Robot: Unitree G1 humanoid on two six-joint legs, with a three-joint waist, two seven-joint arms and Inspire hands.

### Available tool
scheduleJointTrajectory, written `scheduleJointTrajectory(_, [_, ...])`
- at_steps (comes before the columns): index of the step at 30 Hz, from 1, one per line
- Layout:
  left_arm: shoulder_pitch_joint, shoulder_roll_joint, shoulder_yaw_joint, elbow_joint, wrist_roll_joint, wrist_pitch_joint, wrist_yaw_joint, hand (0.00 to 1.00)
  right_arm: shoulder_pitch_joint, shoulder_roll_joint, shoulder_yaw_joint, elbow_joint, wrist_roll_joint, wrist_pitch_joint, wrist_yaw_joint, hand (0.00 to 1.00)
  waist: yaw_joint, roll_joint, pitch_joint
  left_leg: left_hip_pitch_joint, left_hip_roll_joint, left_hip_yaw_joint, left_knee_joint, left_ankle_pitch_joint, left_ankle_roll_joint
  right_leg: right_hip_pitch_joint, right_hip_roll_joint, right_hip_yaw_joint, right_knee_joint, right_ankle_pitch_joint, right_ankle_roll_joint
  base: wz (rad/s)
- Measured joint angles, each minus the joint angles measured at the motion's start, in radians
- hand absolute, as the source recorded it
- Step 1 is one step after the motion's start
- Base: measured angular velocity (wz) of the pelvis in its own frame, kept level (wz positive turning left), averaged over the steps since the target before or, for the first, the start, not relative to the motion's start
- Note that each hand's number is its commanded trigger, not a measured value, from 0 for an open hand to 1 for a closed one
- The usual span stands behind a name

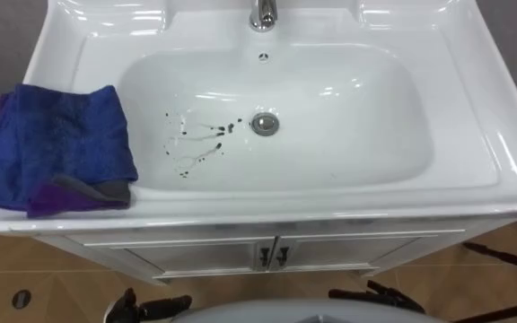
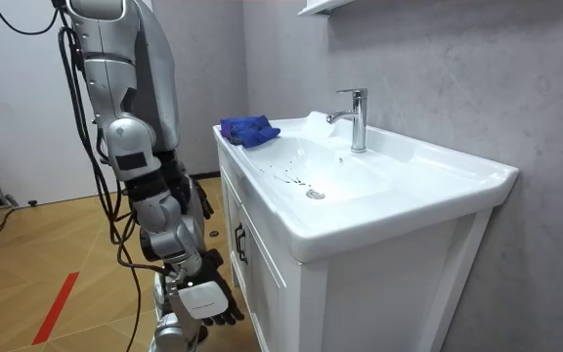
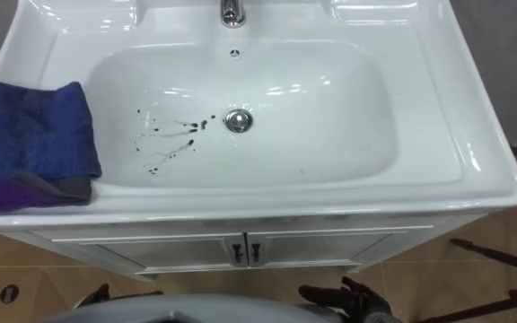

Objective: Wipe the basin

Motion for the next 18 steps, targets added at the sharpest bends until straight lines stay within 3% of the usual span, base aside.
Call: scheduleJointTrajectory(18, [-0.009, -0.001, 0.016, 0.001, -0.002, -0.001, -0.017, 0.0, -0.008, -0.004, 0.004, 0.0, -0.079, -0.023, 0.002, 0.0, 0.005, 0.0, -0.002, -0.002, 0.0, 0.001, 0.0, 0.0, 0.0, 0.0, 0.001, 0.004, 0.001, 0.0, 0.0, 0.0])
